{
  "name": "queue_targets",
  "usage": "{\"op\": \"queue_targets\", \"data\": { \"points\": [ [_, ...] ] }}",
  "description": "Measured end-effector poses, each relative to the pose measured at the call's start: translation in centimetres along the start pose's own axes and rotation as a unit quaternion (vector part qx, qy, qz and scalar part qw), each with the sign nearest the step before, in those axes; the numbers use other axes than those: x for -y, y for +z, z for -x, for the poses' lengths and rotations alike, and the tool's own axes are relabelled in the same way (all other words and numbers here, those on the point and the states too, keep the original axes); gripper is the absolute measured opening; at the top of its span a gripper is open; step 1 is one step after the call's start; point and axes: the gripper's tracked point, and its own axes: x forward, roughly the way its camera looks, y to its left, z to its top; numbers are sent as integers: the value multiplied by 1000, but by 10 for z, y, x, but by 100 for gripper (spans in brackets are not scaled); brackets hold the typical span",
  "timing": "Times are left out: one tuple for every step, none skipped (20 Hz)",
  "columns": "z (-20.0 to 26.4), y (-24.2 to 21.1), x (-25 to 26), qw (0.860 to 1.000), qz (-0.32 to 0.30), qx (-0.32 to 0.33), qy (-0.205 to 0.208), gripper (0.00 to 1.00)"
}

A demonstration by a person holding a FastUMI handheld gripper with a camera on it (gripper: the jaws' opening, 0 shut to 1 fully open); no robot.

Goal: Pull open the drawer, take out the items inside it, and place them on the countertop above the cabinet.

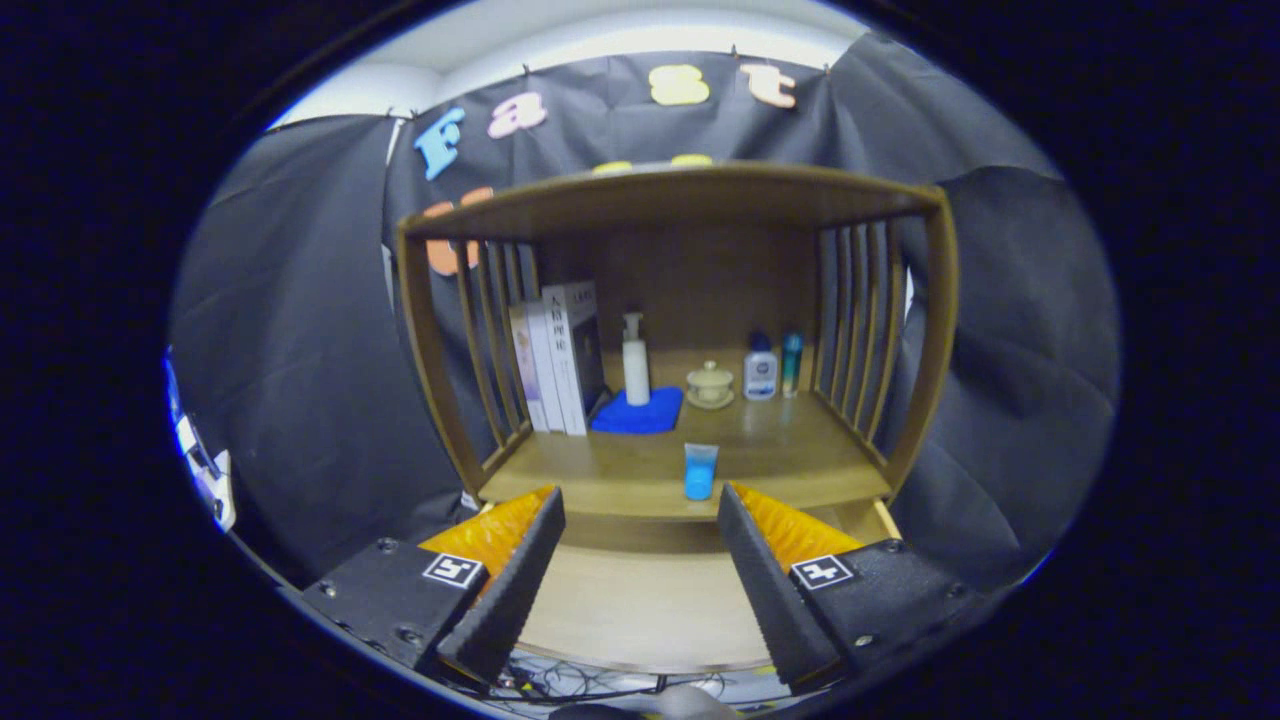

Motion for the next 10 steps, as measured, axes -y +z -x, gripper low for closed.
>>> {"op": "queue_targets", "data": {
  "points": [
    [13, 5, 4, 1000, 3, 29, -4, 98],
    [26, 8, 7, 998, 6, 54, -8, 98],
    [40, 10, 8, 997, 9, 74, -11, 98],
    [52, 10, 9, 995, 13, 95, -10, 98],
    [60, 7, 11, 994, 15, 111, -13, 98],
    [66, 1, 14, 992, 15, 120, -17, 99],
    [71, -7, 17, 992, 16, 124, -19, 99],
    [75, -17, 19, 992, 14, 123, -22, 99],
    [80, -24, 23, 991, 14, 128, -26, 99],
    [82, -33, 27, 991, 11, 128, -30, 99]
  ]
}}
